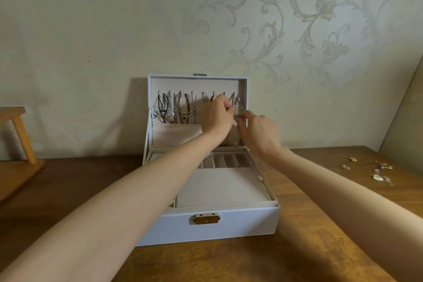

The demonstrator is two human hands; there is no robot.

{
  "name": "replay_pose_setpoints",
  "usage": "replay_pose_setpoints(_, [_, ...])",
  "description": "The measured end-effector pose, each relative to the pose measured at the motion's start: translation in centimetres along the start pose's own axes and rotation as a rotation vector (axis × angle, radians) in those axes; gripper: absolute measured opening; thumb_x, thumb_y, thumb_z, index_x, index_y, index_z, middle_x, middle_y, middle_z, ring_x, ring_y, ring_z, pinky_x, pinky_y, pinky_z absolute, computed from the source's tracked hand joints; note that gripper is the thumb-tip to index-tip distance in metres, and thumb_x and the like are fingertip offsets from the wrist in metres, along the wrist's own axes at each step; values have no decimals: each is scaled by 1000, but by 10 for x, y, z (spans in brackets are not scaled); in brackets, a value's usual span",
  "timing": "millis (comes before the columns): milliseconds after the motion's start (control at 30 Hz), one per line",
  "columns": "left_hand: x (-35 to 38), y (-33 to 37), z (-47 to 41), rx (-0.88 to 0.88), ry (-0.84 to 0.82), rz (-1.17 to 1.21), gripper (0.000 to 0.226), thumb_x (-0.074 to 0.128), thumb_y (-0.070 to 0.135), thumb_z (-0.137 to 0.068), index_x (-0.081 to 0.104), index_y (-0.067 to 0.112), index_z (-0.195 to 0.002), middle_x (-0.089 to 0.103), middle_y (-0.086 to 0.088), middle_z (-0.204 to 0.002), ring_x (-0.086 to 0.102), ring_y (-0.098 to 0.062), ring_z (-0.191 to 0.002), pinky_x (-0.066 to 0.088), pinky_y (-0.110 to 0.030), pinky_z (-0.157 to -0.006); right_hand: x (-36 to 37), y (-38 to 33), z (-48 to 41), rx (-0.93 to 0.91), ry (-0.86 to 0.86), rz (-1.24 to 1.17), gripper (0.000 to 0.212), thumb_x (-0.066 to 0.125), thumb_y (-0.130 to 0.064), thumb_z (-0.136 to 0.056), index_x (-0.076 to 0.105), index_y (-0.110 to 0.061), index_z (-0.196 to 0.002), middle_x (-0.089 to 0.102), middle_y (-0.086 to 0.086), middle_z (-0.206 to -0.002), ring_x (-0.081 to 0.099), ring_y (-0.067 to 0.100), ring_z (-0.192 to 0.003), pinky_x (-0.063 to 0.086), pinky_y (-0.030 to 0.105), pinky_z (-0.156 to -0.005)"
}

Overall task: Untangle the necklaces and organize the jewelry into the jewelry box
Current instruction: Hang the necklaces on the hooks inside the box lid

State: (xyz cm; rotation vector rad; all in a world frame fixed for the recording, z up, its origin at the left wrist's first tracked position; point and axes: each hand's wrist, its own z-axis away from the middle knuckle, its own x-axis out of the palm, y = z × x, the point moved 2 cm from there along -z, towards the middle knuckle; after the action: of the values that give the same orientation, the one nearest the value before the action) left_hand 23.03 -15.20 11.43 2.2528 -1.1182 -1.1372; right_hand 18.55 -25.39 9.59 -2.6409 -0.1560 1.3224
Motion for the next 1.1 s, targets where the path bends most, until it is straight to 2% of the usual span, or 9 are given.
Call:
replay_pose_setpoints(67, [2, 0, -1, -9, -15, 28, 12, 57, 14, -91, 57, 16, -79, 66, 2, -83, 62, -17, -81, 49, -32, -64, -2, -6, 0, 112, -39, -202, 34, 35, -30, -100, 60, -8, -108, 70, 14, -80, 65, 32, -77, 47, 36, -67])
replay_pose_setpoints(133, [1, 1, -2, -17, -33, 11, 15, 56, 12, -91, 55, 17, -77, 66, 0, -85, 59, -16, -79, 40, -28, -60, -2, -7, -3, 207, -108, -442, 35, 34, -27, -100, 60, -5, -94, 68, 10, -59, 62, 22, -48, 53, 33, -58])
replay_pose_setpoints(233, [1, 2, -3, -17, -55, 9, 16, 53, 7, -90, 56, 16, -76, 67, -3, -87, 59, -18, -80, 36, -26, -59, -1, -9, -4, 271, -192, -632, 43, 34, -33, -102, 56, -3, -80, 64, 11, -51, 51, 14, -30, 41, 20, -38])
replay_pose_setpoints(333, [2, 3, -5, -31, -78, 3, 19, 51, 6, -89, 53, 16, -73, 64, -2, -85, 55, -17, -77, 35, -27, -61, 2, -11, -8, 308, -229, -733, 48, 33, -35, -102, 58, 3, -89, 67, 25, -66, 49, 16, -31, 36, 17, -35])
replay_pose_setpoints(433, [3, 2, -5, -81, -73, 61, 29, 51, 5, -88, 44, 18, -63, 53, 3, -68, 50, -18, -72, 35, -27, -61, 4, -12, -12, 349, -200, -834, 51, 35, -36, -102, 61, 8, -95, 66, 32, -74, 48, 16, -30, 36, 19, -34])
replay_pose_setpoints(567, [6, -2, 3, -72, -35, 209, 16, 54, 3, -88, 56, 12, -75, 61, -4, -80, 58, -22, -79, 45, -30, -70, 7, -18, -15, 386, -163, -941, 46, 35, -33, -102, 58, 2, -84, 54, 13, -52, 46, 13, -30, 34, 20, -33])
replay_pose_setpoints(733, [2, -9, 7, -63, -26, 208, 12, 56, 2, -88, 65, 10, -90, 66, -5, -95, 58, -18, -87, 45, -27, -77, 10, -22, -11, 430, -227, -1071, 45, 39, -36, -101, 55, -3, -75, 45, 10, -47, 38, 10, -27, 27, 16, -30])
replay_pose_setpoints(933, [-14, -10, 16, -26, -47, 193, 12, 57, 3, -88, 59, 15, -87, 52, 12, -68, 55, -10, -65, 44, -16, -56, 10, -23, -4, 435, -355, -1232, 40, 46, -38, -99, 61, -9, -76, 57, 6, -46, 35, 13, -32, 23, 17, -32])
replay_pose_setpoints(1100, [-21, -11, 21, 246, -4, 55, 32, 46, -9, -86, 61, 10, -106, 55, -3, -105, 56, -14, -94, 45, -20, -73, 7, -20, -2, 407, -314, -1093, 29, 55, -23, -96, 56, -7, -71, 55, 6, -45, 37, 10, -27, 25, 16, -30])
